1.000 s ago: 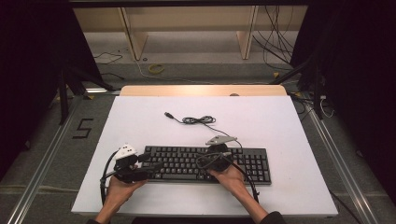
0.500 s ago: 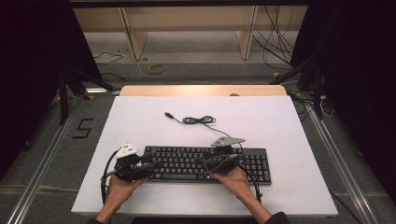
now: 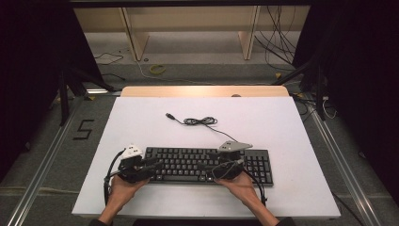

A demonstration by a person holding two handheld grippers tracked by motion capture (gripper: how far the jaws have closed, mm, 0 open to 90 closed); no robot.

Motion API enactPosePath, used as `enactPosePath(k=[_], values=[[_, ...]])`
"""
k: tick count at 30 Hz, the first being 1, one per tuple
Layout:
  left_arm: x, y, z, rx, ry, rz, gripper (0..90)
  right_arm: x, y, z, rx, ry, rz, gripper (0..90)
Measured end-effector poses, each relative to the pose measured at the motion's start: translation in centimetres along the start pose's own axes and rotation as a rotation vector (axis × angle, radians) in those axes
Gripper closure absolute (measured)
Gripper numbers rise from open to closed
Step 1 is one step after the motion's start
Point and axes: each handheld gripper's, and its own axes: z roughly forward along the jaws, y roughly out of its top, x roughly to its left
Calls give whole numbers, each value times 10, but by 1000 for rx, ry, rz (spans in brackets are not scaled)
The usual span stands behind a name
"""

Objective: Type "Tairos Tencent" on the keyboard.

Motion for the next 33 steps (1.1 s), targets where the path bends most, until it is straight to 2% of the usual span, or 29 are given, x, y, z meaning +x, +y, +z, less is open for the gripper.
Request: enactPosePath(k=[10,23,33], values=[[2,2,7,35,15,-1,882,2,-5,-7,-8,5,-5,368],[1,2,18,96,11,6,889,5,-9,-13,-17,14,-9,352],[3,1,22,113,21,6,888,6,-11,-17,-17,16,-4,348]])
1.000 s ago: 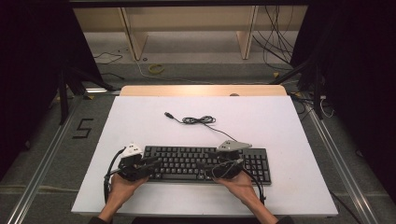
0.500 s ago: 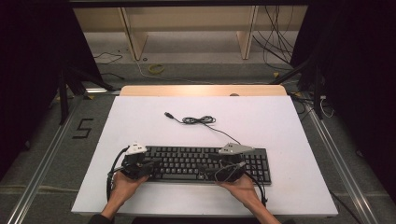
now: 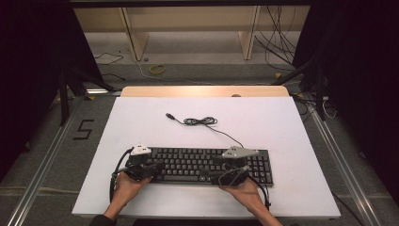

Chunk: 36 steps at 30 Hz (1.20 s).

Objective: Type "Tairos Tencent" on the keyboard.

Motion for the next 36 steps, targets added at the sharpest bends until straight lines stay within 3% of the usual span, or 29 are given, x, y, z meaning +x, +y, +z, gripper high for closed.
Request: enactPosePath(k=[12,14,18,30,36], values=[[3,-2,3,9,-17,-18,891,1,-2,-2,-1,-1,-3,343],[4,-3,3,4,-26,-35,891,1,-2,-2,-1,-2,-4,343],[3,-1,2,4,-10,-22,888,1,-2,-3,-1,-2,-3,341],[6,2,-16,-84,-41,-45,711,2,-1,-1,-1,2,-4,339],[7,2,-23,-110,-53,-58,572,4,-1,1,4,7,-7,345]])
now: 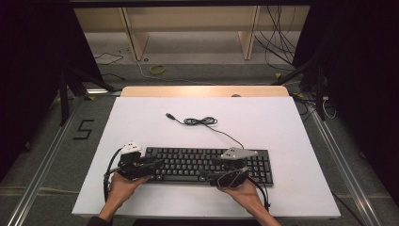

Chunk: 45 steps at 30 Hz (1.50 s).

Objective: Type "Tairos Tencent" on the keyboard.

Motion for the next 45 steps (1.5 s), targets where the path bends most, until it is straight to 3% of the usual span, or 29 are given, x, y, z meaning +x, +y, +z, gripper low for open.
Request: enactPosePath(k=[8,15,32,36,45], values=[[0,0,-7,-50,-2,-8,399,3,2,5,8,12,-1,374],[-1,-1,-14,-82,8,-15,322,5,4,11,22,35,2,471],[-2,-5,-20,-98,13,-26,274,17,0,37,106,67,-27,856],[-2,-7,-22,-104,13,-32,266,19,-1,43,129,62,-39,900],[-3,-9,-24,-102,15,-25,259,22,-4,53,158,49,-54,900]])
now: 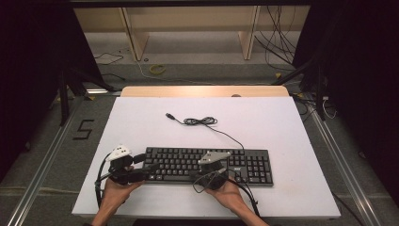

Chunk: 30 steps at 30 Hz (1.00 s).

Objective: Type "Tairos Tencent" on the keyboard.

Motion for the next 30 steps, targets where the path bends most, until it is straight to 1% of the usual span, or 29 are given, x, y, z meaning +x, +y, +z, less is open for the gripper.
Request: enactPosePath(k=[5,6,11,13,16,20,22,23,24,25,28,30], values=[[-1,-1,0,0,3,3,257,1,-1,4,14,-7,-3,900],[-1,-1,-1,1,4,7,257,1,-1,5,18,-9,-9,900],[-1,-2,-1,4,4,11,254,2,-1,7,22,-11,-11,900],[-2,-2,-1,4,3,11,254,2,-1,9,38,-19,-16,900],[-2,-2,0,5,3,9,254,3,-2,9,33,-26,-25,900],[-2,-2,0,4,4,9,254,3,-2,9,35,-27,-19,900],[-2,-3,0,4,5,10,254,3,-2,9,31,-28,-13,900],[-2,-3,0,4,5,9,254,4,-2,8,29,-27,-1,900],[-2,-3,0,4,6,9,253,3,-1,7,24,-21,-3,900],[-1,-3,0,3,7,8,254,2,-1,5,10,-14,6,868],[-1,-3,0,2,8,6,254,-1,2,-1,-26,3,32,852],[-1,-3,0,2,8,7,254,-3,3,-3,-40,4,32,840]])
